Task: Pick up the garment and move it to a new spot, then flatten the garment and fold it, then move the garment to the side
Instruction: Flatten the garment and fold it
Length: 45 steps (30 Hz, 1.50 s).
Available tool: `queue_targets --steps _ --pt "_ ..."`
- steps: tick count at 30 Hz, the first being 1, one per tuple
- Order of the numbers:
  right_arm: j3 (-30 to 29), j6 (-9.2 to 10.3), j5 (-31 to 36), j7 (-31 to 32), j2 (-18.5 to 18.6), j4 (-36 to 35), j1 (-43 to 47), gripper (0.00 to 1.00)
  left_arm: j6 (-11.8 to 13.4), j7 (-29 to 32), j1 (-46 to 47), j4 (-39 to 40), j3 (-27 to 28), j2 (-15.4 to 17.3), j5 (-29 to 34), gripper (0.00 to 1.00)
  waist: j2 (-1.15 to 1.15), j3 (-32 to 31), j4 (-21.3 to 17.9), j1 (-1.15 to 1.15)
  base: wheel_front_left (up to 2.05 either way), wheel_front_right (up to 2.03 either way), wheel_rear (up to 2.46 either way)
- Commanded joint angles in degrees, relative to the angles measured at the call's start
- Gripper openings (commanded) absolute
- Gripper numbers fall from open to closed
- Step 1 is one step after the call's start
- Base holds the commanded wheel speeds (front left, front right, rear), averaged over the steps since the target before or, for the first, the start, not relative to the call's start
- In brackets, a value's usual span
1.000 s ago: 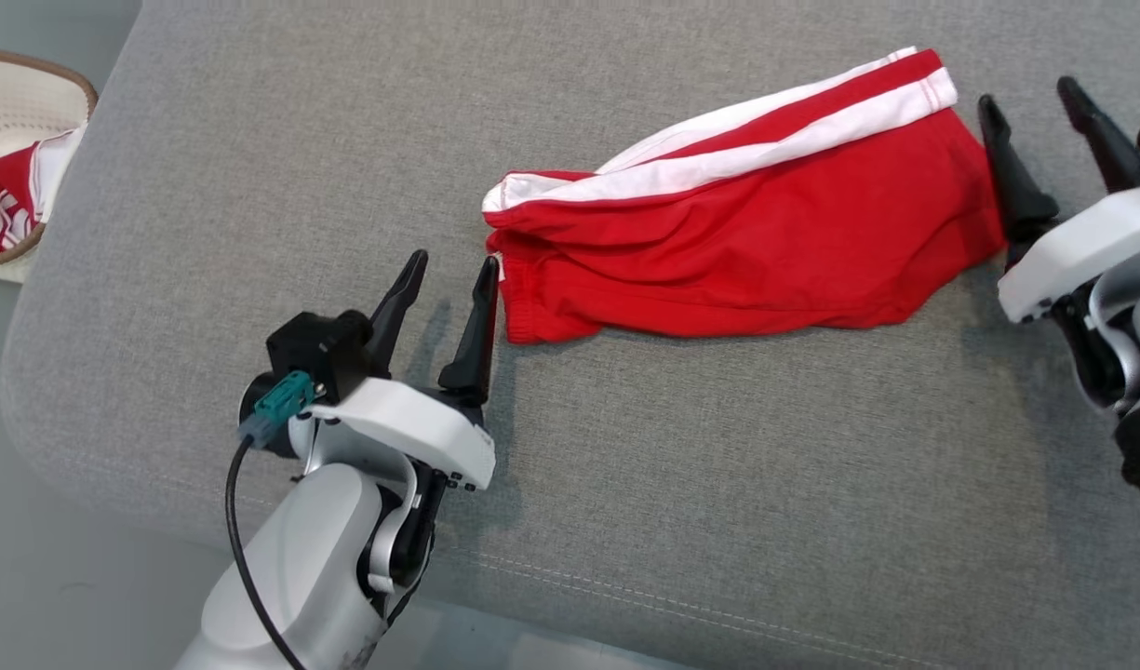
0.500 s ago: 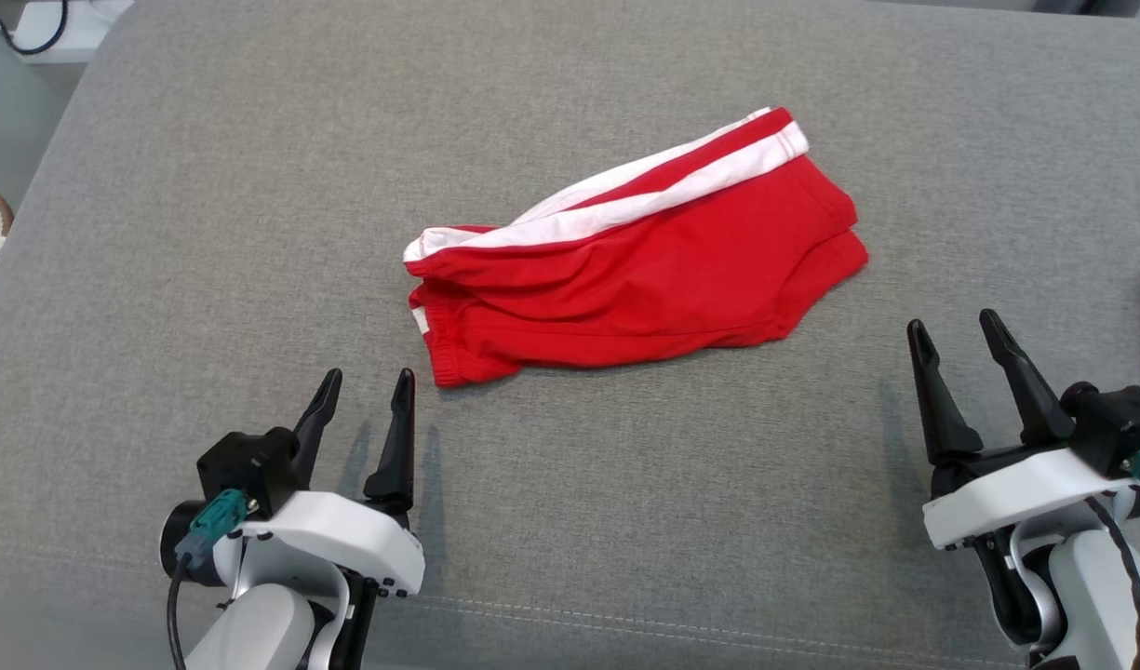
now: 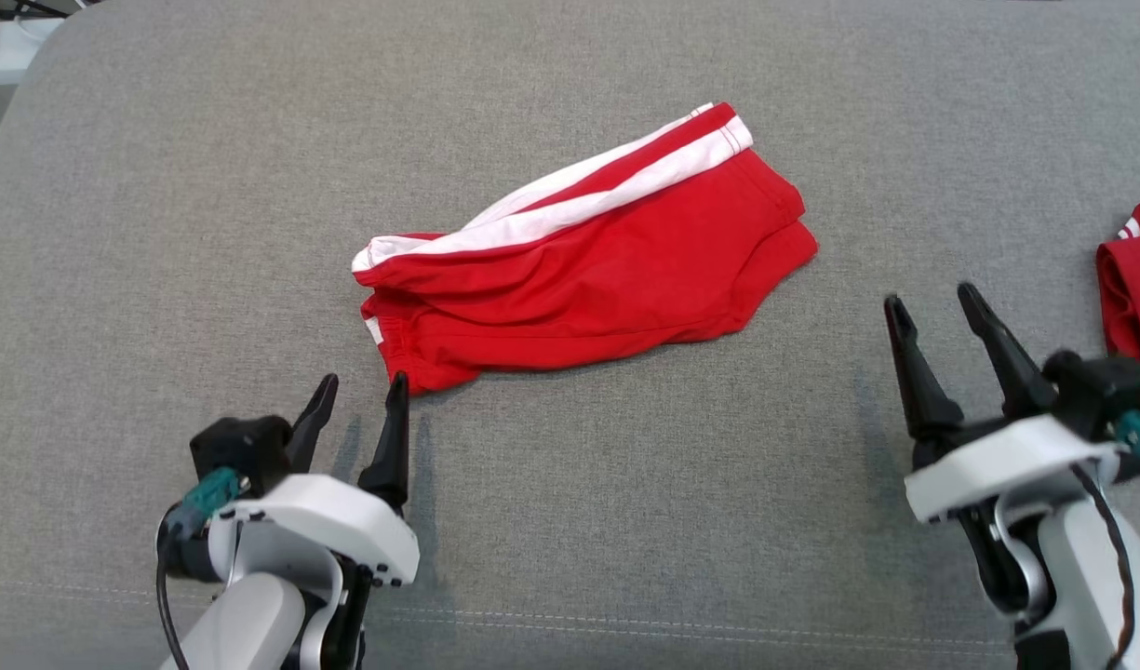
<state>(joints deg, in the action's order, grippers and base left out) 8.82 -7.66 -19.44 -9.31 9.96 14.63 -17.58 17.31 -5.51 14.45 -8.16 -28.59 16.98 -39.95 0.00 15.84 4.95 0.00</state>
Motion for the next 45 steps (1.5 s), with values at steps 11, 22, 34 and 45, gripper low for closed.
queue_targets --steps 11,22,34,45 --pt "9.7 0.17 -5.2 6.8 3.7 14.9 -22.3 1.00 -3.6 4.3 11.0 -6.4 2.7 -2.0 -5.1 1.00 0.00 3.9 1.0 0.00 0.00 0.00 0.00" --pt "21.3 0.17 -13.5 16.8 3.8 33.5 -37.4 1.00 -9.6 6.3 17.1 -16.6 2.2 -7.7 -10.3 1.00 0.00 7.1 4.7 0.00 0.00 0.00 0.00" --pt "29.3 0.17 -23.9 23.5 4.4 39.0 -41.0 0.00 -16.6 9.2 18.2 -20.7 1.1 -10.4 -15.1 0.00 0.00 7.5 5.7 0.00 0.00 0.00 0.00" --pt "31.2 0.17 -33.0 20.9 9.8 34.1 -37.3 0.00 -17.9 9.0 11.1 -11.0 0.0 -5.2 -13.9 0.00 0.00 6.4 5.6 0.00 0.00 0.00 0.00"
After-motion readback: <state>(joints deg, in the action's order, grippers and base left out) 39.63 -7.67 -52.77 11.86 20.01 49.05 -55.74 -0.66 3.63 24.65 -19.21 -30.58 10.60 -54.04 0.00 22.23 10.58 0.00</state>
